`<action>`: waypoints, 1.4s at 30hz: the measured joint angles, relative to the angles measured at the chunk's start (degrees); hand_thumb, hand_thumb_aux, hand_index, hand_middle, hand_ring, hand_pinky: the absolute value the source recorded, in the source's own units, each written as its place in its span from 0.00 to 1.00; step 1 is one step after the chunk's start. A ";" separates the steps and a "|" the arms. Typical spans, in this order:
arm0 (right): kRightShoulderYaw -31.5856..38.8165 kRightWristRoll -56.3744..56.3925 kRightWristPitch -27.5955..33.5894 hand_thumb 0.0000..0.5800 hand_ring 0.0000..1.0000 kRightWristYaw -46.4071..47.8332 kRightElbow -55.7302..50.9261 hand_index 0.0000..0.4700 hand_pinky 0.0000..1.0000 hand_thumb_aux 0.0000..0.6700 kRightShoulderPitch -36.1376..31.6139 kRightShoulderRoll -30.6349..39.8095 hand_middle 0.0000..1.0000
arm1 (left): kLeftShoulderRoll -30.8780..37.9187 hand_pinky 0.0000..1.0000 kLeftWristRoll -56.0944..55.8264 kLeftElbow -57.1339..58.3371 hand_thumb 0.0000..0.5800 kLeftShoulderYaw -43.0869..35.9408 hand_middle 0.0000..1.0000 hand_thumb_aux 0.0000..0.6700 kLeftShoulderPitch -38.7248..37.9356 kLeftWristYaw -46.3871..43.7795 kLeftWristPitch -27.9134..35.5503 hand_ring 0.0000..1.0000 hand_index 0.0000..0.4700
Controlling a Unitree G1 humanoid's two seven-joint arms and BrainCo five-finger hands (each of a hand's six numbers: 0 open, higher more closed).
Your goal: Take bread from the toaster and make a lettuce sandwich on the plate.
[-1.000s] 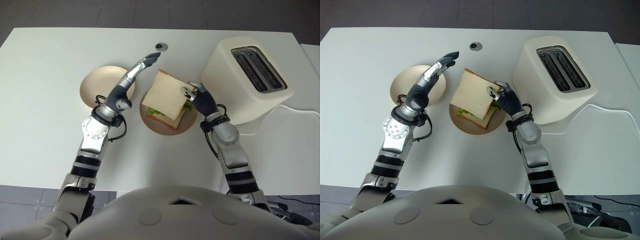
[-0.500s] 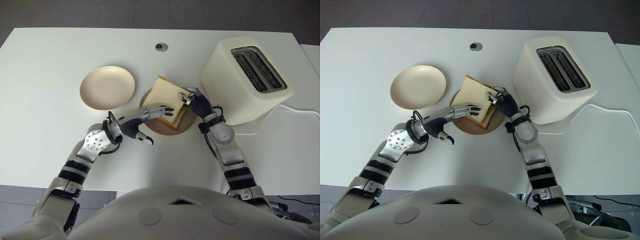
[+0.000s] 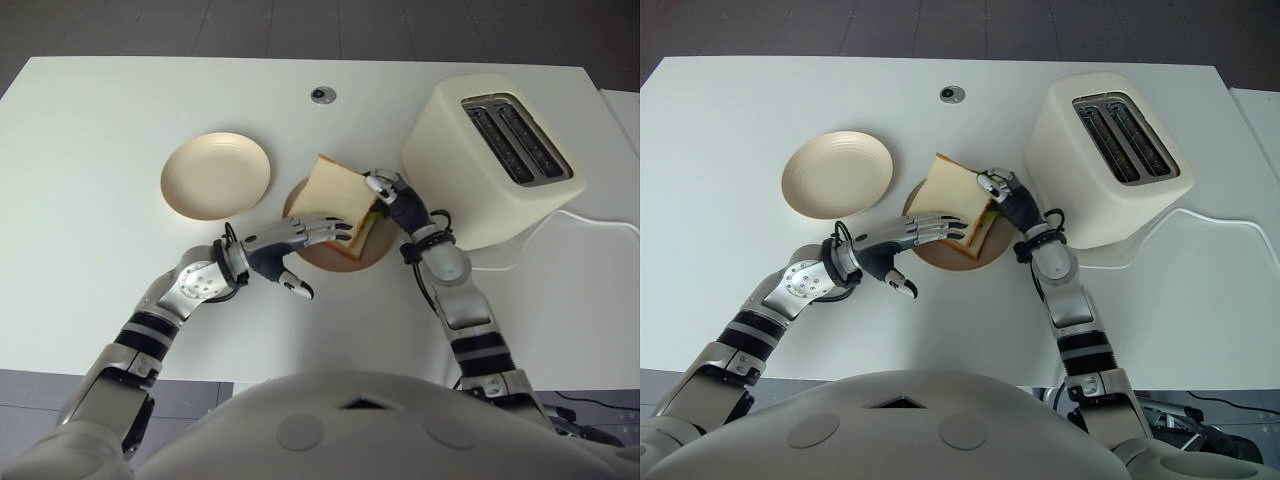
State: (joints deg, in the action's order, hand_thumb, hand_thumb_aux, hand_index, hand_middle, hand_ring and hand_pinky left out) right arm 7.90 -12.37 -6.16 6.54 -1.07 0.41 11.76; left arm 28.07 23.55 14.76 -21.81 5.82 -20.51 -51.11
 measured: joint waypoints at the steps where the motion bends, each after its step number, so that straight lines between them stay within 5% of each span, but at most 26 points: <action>1: -0.56 -0.08 0.20 0.00 0.00 -0.72 0.25 0.00 0.00 0.00 -0.02 -0.22 0.00 | 0.08 0.00 0.00 0.04 0.00 -0.18 0.00 0.00 0.15 0.05 0.00 0.00 0.00; 15: -3.94 2.41 0.53 0.00 0.00 -2.77 6.37 0.00 0.00 0.00 -1.48 -2.51 0.00 | -0.09 0.00 -0.18 0.78 0.00 -0.72 0.00 0.00 0.78 2.49 0.18 0.00 0.00; 16: -3.86 3.10 0.52 0.00 0.03 -2.18 6.55 0.00 0.03 0.00 -1.35 -2.54 0.03 | -0.42 0.00 -1.47 0.75 0.07 -0.46 0.00 0.04 0.71 2.61 0.35 0.00 0.04; 17: -3.60 3.59 0.13 0.88 0.97 -1.17 7.04 0.66 0.97 0.66 -0.96 -2.61 0.97 | -1.32 0.62 -4.30 0.56 0.72 -0.10 0.62 0.47 0.65 2.59 0.86 0.62 0.47; 18: -3.39 4.90 -0.44 1.00 1.00 -0.16 7.60 1.00 1.00 1.00 -0.56 -2.66 1.00 | -2.07 0.95 -8.20 -0.06 0.88 0.16 0.95 0.65 0.51 2.20 1.06 0.95 0.65; 19: -3.29 6.24 -1.07 1.00 1.00 1.11 8.23 1.00 1.00 1.00 -0.20 -2.68 1.00 | -2.69 1.00 -12.96 -1.48 1.00 0.41 1.00 0.95 0.55 1.76 1.13 1.00 0.95; 20: -3.13 7.98 -1.99 1.00 1.00 2.41 9.09 1.00 1.00 1.00 0.28 -2.69 1.00 | -3.26 1.00 -18.18 -3.17 1.00 0.90 1.00 1.00 0.72 1.10 1.16 1.00 1.00; 25: -0.81 16.08 -9.18 1.00 1.00 11.14 15.19 1.00 1.00 1.00 4.04 -1.28 1.00 | -3.43 1.00 -44.30 -13.97 1.00 1.67 1.00 1.00 -0.01 -7.21 5.05 1.00 1.00; 29: 4.41 19.91 -15.37 1.00 1.00 23.20 18.30 1.00 1.00 1.00 9.08 5.55 1.00 | 3.15 1.00 -57.08 -23.58 1.00 -3.65 1.00 1.00 -7.71 -24.92 8.16 1.00 1.00; 33: 12.33 12.99 -24.67 1.00 1.00 34.14 15.59 1.00 1.00 1.00 15.03 16.02 1.00 | 6.03 1.00 -40.74 -16.36 1.00 -9.49 1.00 1.00 -10.32 -35.12 4.92 1.00 1.00; 37: 14.79 4.47 -27.37 1.00 1.00 35.09 7.18 1.00 1.00 1.00 14.61 19.43 1.00 | 2.47 1.00 -22.56 -5.04 1.00 -9.39 1.00 1.00 -7.75 -30.45 2.32 1.00 1.00; 42: 15.27 -2.56 -30.37 1.00 1.00 27.78 0.74 1.00 1.00 1.00 8.81 17.85 1.00 | -0.53 1.00 -15.15 -0.71 1.00 -7.05 1.00 1.00 -5.05 -22.38 0.69 1.00 1.00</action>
State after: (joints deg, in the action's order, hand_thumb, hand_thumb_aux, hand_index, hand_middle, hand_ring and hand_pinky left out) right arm 23.18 -14.93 -36.52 34.33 -0.33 9.22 29.61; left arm 27.54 8.40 14.05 -28.86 0.77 -42.89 -50.42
